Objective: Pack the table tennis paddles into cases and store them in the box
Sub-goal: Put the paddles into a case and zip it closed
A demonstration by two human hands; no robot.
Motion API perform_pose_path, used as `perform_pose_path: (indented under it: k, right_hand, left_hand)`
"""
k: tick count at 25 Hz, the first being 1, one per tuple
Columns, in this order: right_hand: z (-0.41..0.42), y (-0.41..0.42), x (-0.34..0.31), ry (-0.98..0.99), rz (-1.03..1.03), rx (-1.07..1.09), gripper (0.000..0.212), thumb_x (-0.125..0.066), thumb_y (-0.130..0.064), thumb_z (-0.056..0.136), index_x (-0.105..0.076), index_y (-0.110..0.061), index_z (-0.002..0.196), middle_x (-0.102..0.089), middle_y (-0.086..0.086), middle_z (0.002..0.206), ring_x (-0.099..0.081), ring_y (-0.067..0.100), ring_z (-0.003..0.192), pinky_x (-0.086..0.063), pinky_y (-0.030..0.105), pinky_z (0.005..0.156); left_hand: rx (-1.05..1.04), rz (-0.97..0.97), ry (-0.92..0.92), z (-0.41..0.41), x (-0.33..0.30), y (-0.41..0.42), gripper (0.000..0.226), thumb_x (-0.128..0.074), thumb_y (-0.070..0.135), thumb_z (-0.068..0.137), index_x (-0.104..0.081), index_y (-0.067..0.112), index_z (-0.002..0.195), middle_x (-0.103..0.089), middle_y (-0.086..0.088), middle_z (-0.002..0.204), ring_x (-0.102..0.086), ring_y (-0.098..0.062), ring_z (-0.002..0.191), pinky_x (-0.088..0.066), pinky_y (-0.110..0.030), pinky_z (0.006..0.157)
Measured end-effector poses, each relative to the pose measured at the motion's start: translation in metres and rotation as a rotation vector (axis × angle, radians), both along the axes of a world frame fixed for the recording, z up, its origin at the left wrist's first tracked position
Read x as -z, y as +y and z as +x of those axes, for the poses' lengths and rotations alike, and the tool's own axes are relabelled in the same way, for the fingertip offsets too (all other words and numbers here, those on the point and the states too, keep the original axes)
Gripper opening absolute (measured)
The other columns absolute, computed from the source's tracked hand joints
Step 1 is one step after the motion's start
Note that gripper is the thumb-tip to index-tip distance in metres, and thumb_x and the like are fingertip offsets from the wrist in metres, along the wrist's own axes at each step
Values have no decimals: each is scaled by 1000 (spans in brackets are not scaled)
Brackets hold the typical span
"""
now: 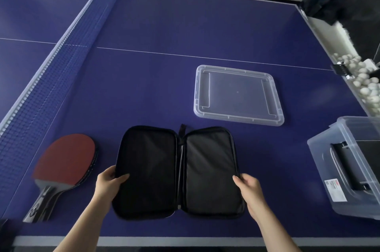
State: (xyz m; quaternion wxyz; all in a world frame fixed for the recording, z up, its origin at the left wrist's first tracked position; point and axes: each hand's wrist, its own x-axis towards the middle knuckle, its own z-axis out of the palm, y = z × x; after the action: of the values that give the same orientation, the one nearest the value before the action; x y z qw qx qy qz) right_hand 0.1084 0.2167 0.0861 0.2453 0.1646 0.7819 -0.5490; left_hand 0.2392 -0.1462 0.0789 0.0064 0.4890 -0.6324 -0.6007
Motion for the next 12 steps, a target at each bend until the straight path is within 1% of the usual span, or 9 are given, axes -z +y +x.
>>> perform_pose_path:
  k: [1, 3, 5, 6, 7, 8, 9, 11, 12]
  right_hand:
    - [0, -1, 6, 1, 66, -3, 35, -61, -13, 91, -47, -14, 59, -47, 0, 59, -42, 15, 62, -31, 30, 58]
    - [-2, -3, 15, 19, 214, -30, 36, -61, -15, 91, -41, -14, 60, -41, -2, 59, -39, 16, 60, -28, 32, 54]
    - [-2, -5, 18, 69, 350, -73, 23, -61, -16, 91, -50, -15, 70, -52, -2, 68, -51, 20, 69, -35, 31, 56]
    - [0, -7, 16, 86, 393, -97, 9, -62, -16, 90, -57, -12, 83, -58, 1, 80, -56, 23, 80, -39, 31, 62]
    - [2, -8, 17, 113, 435, -135, 14, -62, -17, 90, -59, -9, 101, -60, 5, 96, -58, 25, 93, -42, 30, 69]
    - [3, -7, 17, 158, 481, -182, 30, -64, -17, 89, -56, -8, 116, -58, 7, 109, -56, 25, 104, -44, 28, 77]
    - [4, -8, 18, 217, 516, -217, 41, -65, -17, 88, -51, -8, 126, -54, 8, 118, -53, 25, 111, -46, 31, 84]
    - [7, -14, 15, 349, 585, -283, 53, -68, -18, 86, -47, -7, 133, -51, 10, 126, -49, 27, 118, -46, 38, 94]
    - [10, -19, 13, 407, 615, -313, 54, -70, -18, 84, -48, -6, 132, -52, 12, 127, -49, 30, 118, -46, 42, 94]
  left_hand:
    - [8, -39, -23, -3, 5, 3, 26, -67, -6, 79, -68, 6, 103, -71, -17, 99, -66, -35, 91, -53, -48, 87]
    - [37, -156, -86, -11, 8, 9, 25, -67, -2, 80, -68, 8, 103, -71, -14, 98, -65, -34, 92, -52, -46, 87]
    - [97, -306, -151, -18, 7, 14, 30, -68, 3, 81, -66, 9, 110, -68, -14, 105, -62, -33, 96, -49, -42, 85]
    - [138, -375, -177, -19, 7, 16, 39, -70, 5, 80, -62, 9, 118, -64, -15, 112, -58, -34, 102, -46, -43, 88]
    - [184, -434, -211, -20, 7, 18, 51, -72, 7, 79, -55, 10, 128, -57, -16, 121, -54, -36, 111, -44, -45, 93]
    - [236, -491, -252, -21, 7, 20, 64, -75, 11, 78, -48, 12, 136, -49, -16, 128, -47, -37, 119, -40, -48, 97]
    - [292, -548, -293, -21, 7, 23, 73, -76, 15, 77, -41, 14, 142, -44, -15, 134, -41, -36, 124, -36, -51, 100]
    - [377, -629, -347, -18, 7, 29, 79, -77, 22, 78, -36, 16, 145, -39, -11, 140, -35, -33, 128, -32, -52, 102]
    - [390, -643, -352, -16, 8, 31, 79, -76, 24, 78, -36, 16, 146, -38, -10, 141, -35, -33, 128, -32, -51, 102]
